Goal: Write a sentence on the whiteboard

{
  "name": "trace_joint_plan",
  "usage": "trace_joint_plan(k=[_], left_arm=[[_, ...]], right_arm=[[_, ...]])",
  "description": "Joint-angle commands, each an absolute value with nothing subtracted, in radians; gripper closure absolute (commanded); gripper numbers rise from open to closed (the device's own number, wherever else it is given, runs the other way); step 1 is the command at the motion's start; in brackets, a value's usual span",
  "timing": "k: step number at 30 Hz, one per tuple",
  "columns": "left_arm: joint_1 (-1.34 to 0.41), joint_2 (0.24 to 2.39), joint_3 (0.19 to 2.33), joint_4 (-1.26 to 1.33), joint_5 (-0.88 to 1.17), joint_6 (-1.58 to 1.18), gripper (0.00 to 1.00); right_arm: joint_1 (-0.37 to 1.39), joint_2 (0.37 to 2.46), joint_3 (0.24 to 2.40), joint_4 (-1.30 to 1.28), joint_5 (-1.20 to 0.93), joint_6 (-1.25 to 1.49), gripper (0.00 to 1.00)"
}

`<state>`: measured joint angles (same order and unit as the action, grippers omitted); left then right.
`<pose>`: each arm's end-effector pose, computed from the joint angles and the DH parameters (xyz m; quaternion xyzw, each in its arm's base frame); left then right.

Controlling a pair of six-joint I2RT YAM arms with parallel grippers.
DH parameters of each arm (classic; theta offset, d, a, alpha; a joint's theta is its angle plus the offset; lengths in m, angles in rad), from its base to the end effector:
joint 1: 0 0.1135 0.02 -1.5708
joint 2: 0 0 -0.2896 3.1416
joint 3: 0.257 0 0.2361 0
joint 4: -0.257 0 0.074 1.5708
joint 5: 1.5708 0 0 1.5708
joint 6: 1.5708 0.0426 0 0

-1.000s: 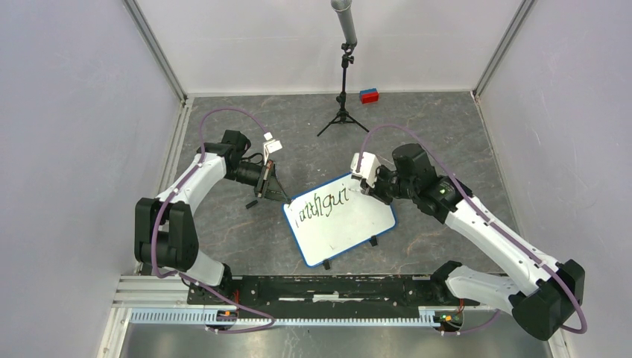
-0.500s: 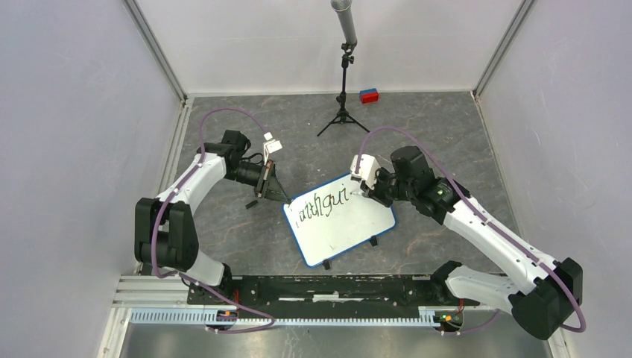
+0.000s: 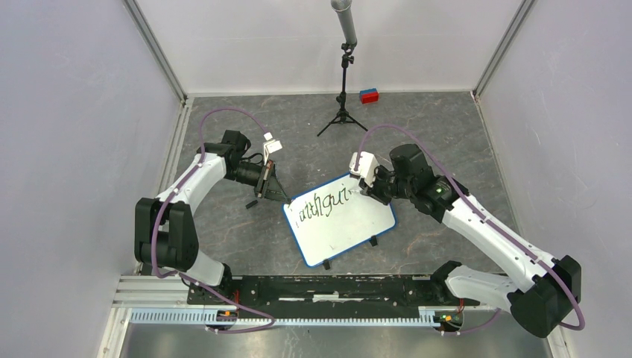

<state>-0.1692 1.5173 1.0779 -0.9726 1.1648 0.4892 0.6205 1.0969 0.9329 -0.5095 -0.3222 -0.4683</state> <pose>0.2409 -0.0809 0.2702 0.3104 0.7737 -0.5307 0.1527 0.1649 0.1344 0.3218 -0.5201 0.7248 0.1767 0.4159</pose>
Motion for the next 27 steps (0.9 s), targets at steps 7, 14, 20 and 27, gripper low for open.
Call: trace_joint_plan(k=[7,14,20,27], left_arm=[[-0.189,1.509,1.052,-0.995,1.159,0.557,0.98],[-0.189,1.509,1.052,-0.995,1.159,0.558,0.98],[-0.189,1.511,1.054,-0.995,1.157,0.558,0.97],[-0.189,1.512,1.052,-0.994,1.157,0.56,0.98]], right_arm=[[0.617,1.082,0.9,-0.486,-0.343,-0.479,1.0],[0.618,1.064,0.885,-0.499,-0.322,-0.486,1.0],[0.618,1.068,0.911,-0.518,-0.305,-0.498,1.0],[0.618,1.072,0.913,-0.541,-0.316,-0.51,1.0]])
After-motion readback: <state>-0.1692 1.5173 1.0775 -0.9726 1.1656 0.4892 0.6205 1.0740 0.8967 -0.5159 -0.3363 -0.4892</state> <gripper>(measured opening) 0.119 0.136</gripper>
